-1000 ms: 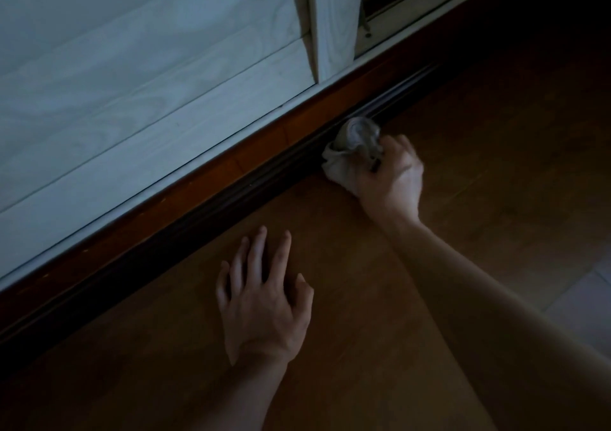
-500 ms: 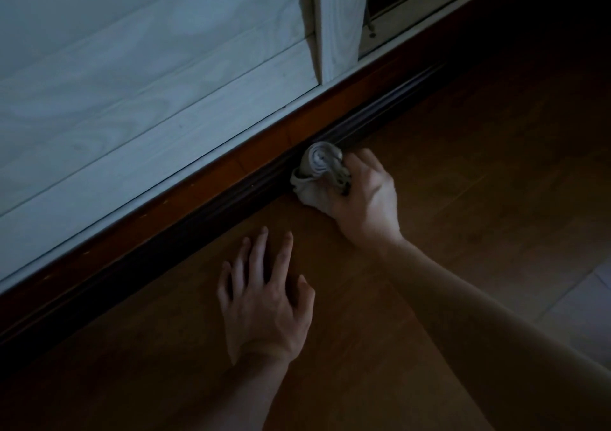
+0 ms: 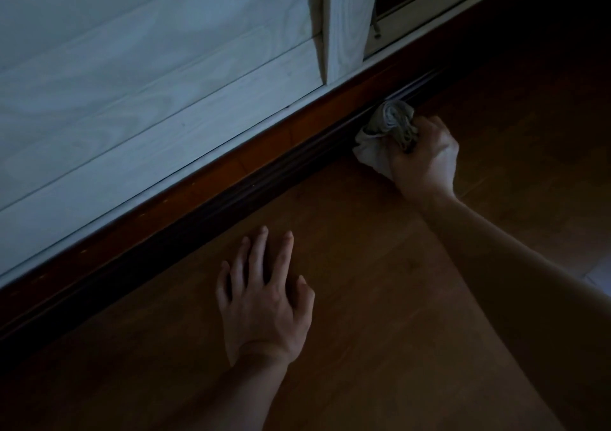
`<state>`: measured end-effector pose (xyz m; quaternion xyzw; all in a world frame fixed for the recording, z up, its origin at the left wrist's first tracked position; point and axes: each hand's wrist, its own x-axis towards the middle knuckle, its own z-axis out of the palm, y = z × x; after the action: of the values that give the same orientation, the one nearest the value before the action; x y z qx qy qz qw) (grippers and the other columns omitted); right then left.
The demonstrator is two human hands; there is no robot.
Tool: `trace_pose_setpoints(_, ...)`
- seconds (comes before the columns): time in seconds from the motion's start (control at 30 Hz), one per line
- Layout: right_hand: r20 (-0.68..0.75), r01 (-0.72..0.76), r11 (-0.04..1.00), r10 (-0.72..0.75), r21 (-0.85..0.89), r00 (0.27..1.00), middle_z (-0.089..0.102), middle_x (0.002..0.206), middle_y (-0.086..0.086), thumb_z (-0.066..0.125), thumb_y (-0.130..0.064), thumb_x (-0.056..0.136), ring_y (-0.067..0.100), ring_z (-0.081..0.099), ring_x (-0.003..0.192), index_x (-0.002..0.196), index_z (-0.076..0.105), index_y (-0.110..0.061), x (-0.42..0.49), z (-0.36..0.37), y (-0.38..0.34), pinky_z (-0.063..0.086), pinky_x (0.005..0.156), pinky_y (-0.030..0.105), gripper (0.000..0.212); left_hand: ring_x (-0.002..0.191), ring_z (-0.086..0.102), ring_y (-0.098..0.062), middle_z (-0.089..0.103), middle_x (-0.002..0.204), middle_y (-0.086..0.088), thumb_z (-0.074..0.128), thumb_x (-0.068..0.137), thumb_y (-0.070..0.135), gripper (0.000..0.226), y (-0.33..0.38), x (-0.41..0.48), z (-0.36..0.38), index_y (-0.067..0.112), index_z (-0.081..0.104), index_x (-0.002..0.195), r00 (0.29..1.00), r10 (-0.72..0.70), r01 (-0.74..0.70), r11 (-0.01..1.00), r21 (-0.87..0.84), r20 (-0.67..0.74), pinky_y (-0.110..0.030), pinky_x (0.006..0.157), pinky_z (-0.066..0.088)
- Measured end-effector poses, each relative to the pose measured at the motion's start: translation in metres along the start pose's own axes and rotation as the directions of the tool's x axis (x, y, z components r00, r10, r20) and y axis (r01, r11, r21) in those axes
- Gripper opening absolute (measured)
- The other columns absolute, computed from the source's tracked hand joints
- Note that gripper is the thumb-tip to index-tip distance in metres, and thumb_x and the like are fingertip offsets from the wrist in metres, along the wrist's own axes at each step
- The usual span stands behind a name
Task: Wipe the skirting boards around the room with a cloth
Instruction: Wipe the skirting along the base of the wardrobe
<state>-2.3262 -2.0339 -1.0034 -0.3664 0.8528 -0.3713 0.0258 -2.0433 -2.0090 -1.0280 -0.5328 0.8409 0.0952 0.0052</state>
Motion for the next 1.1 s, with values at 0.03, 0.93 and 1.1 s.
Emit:
trace_pose_setpoints(0.03,-0.020,-0.013,1.000,0.013,-0.003,1.000,0.055,0.102,0.006,0.063,-0.027,0.090,0.010,0.046,0.086,0.105,0.064,-0.005,0.003,-0.001,0.001,0.028,0.060,0.012,0.028,0.149,0.009,-0.017,0.015,0.166,0.008,0.030,0.092,0.060,0.064,0.000,0.000,0.000,0.049,0.018,0.154,1.000,0.000,0.000,1.000,0.002,0.000,-0.050,0.118,0.012)
trace_pose_setpoints(0.93,0.154,0.066,0.983,-0.093,0.173,0.984,0.048,0.096,-0.006,0.064,-0.053,0.080,0.013,0.051,0.079,0.100,0.062,-0.012,-0.077,0.028,-0.064,0.043,0.065,0.028,0.046,0.149,0.016,-0.019,0.023,0.165,0.004,0.032,0.091,0.056,0.065,0.000,-0.001,-0.003,0.047,0.022,0.154,1.000,0.003,-0.003,1.000,0.002,-0.004,-0.052,0.118,0.019)
trace_pose_setpoints(1.1,0.146,0.049,0.985,-0.073,0.164,0.987,0.051,0.099,-0.001,0.067,-0.041,0.084,0.019,0.053,0.084,0.102,0.061,-0.012,-0.060,0.019,-0.047,0.050,0.070,0.038,0.035,0.148,0.018,-0.020,0.021,0.165,0.006,0.033,0.092,0.057,0.065,-0.001,-0.001,0.000,0.049,0.020,0.154,1.000,0.000,0.000,1.000,0.015,-0.006,-0.051,0.117,0.019)
